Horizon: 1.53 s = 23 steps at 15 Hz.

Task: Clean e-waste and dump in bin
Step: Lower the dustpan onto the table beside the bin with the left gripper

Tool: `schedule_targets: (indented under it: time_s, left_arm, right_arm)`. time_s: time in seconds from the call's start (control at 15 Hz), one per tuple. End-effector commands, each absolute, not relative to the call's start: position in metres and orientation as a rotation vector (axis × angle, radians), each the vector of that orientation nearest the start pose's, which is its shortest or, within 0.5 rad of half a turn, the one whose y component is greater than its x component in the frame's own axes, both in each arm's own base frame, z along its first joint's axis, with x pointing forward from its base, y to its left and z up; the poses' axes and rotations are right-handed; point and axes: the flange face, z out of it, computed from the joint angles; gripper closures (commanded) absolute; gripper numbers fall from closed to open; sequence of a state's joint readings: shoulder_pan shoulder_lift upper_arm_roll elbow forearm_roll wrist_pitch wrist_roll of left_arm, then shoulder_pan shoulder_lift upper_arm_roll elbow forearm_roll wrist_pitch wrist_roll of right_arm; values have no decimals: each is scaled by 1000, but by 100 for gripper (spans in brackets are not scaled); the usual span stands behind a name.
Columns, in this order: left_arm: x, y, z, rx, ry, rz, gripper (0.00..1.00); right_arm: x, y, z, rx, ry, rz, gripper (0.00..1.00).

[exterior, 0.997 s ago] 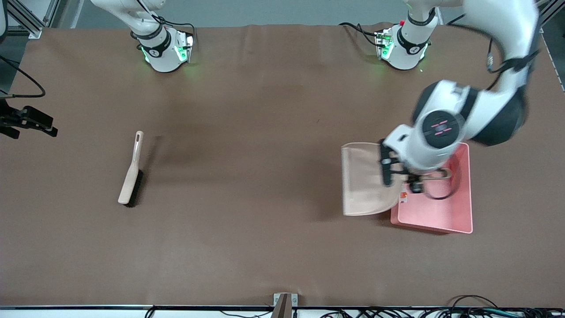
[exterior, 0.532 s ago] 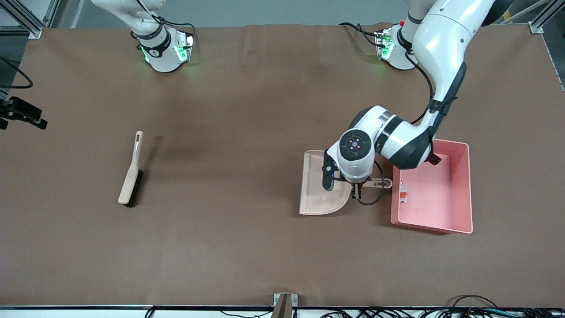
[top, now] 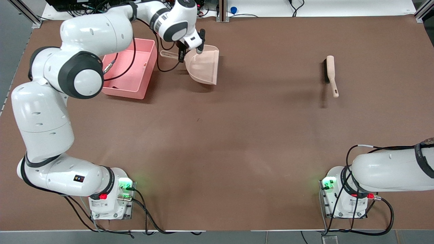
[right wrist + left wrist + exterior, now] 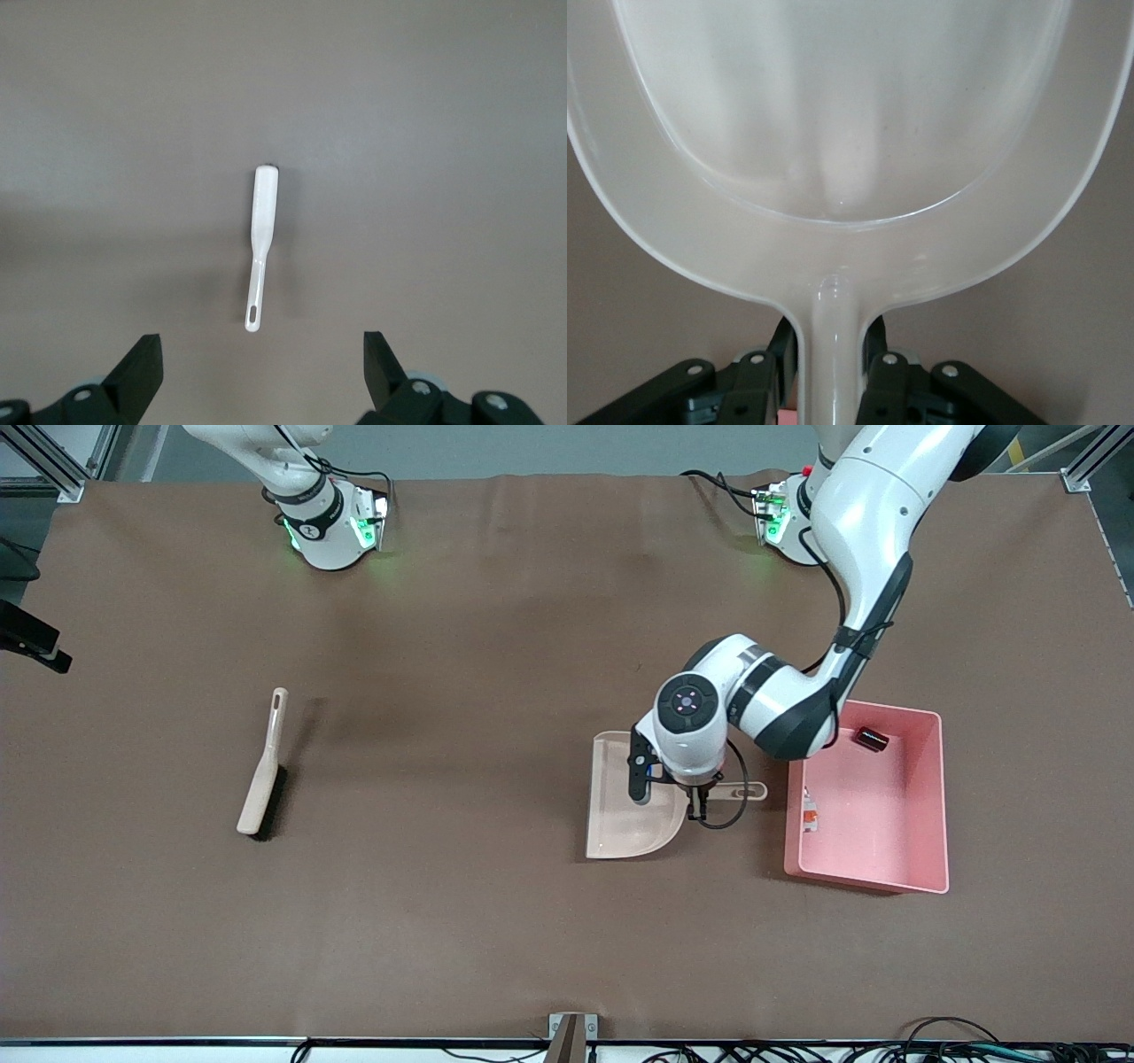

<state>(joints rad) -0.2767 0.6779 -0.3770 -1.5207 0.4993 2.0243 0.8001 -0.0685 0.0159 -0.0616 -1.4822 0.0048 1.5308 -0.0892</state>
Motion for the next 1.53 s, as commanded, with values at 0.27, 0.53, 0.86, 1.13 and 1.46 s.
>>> schedule_targets:
  time_s: [0.27, 0.53, 0.86, 1.13, 1.46]
  left_arm:
    - [573, -398, 259, -2054, 2055, 161, 94]
    - [577, -401, 235, -2061, 2067, 105, 94]
    - [583, -404, 247, -2135, 2017, 47, 0]
    - [633, -336, 344, -2378, 1805, 57, 0]
    - [689, -141, 453, -2722, 1349, -106, 0]
  right_arm:
    - [551, -68, 655, -3144, 84, -48, 0]
    - [556, -59, 657, -3146, 58, -94, 0]
    - [557, -53, 655, -3149, 41, -91, 0]
    - [556, -53, 654, -3152, 39, -83, 0]
    - [557, -53, 654, -3151, 39, -83, 0]
